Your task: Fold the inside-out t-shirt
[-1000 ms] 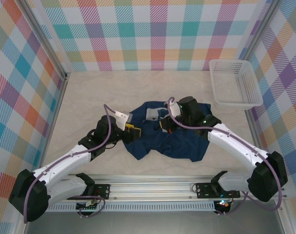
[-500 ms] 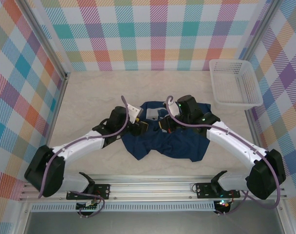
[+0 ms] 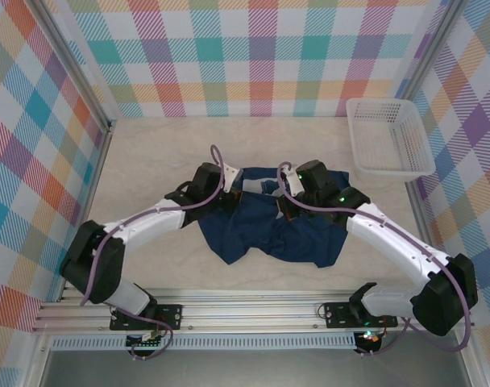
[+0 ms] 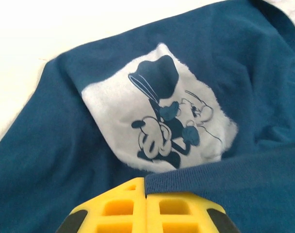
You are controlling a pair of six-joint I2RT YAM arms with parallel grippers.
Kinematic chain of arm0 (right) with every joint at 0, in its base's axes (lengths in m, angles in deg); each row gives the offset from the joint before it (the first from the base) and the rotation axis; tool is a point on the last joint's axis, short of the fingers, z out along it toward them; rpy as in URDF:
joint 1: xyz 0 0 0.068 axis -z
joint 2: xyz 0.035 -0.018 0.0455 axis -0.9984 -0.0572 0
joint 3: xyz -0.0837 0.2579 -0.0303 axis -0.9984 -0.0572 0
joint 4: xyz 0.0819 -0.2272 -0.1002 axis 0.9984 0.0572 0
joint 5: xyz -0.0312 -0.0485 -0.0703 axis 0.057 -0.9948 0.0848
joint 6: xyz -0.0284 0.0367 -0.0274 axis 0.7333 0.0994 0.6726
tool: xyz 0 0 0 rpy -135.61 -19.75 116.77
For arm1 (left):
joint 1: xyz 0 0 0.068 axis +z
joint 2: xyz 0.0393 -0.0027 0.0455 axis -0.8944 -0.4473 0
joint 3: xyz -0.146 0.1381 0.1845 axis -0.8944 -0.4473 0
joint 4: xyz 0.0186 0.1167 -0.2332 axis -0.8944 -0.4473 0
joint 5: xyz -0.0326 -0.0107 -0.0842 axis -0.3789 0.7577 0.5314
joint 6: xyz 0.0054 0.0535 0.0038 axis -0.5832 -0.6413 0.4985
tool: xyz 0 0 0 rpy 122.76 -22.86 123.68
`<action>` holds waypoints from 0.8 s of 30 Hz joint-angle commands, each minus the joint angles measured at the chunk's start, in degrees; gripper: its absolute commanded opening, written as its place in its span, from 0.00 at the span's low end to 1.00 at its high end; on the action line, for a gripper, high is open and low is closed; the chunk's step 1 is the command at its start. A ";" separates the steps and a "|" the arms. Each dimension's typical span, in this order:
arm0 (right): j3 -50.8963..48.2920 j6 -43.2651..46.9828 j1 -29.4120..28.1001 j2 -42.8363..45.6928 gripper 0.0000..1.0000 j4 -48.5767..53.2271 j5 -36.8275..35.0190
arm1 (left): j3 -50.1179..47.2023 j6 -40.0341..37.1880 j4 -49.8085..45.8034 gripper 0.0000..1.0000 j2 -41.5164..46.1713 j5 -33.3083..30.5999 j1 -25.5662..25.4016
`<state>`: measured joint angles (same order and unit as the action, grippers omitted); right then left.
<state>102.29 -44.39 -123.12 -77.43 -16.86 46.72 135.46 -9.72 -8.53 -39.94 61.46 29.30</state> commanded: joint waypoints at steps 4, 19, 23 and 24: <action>4.23 -3.07 -1.03 -0.48 0.00 8.54 -18.31 | -3.84 5.92 -12.02 0.00 13.71 16.41 0.32; -2.51 -12.06 -1.65 1.59 0.29 17.30 -5.51 | -11.83 10.24 -12.23 0.33 20.10 21.57 -12.73; -0.42 -8.89 -1.65 3.67 0.40 13.01 -2.83 | -9.84 8.17 -11.94 0.51 22.22 15.37 -12.19; 0.02 -7.94 -1.57 3.66 0.42 10.95 -2.16 | -9.66 8.04 -9.65 0.54 22.93 12.83 -11.50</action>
<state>99.89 -54.33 -124.94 -75.53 -2.26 41.87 123.09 -0.30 -20.36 -19.50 79.29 17.13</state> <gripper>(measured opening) 0.403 0.520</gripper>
